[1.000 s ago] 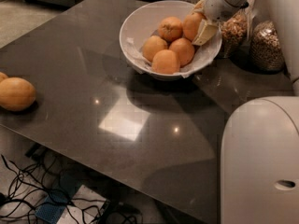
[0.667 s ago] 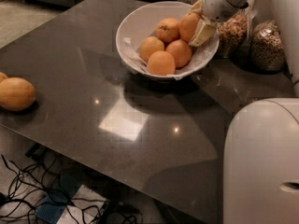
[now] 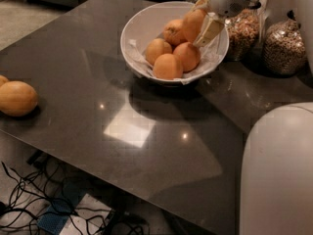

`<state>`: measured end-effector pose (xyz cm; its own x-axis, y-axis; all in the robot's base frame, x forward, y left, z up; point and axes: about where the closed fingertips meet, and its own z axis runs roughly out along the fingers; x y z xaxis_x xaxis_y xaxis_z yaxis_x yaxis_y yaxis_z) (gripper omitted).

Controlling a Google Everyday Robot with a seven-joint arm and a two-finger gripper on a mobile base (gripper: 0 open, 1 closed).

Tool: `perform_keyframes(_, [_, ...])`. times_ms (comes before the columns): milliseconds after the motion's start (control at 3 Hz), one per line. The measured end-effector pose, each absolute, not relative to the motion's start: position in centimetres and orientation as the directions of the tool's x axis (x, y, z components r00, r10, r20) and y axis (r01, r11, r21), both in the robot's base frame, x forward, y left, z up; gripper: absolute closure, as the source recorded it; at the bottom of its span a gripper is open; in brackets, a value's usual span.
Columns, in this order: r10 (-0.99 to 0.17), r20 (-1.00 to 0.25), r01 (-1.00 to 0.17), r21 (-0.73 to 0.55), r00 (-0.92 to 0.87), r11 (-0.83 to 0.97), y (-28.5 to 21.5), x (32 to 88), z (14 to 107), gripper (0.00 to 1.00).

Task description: Pick orange from white bowl

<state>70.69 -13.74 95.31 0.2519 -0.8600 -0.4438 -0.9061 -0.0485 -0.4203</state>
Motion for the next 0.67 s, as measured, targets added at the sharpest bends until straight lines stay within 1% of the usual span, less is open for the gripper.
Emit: perform_keyframes(667, [-0.834, -0.474, -0.915, -0.395, 0.282, -0.085, -12.1, 68.2, 96.3, 1.0])
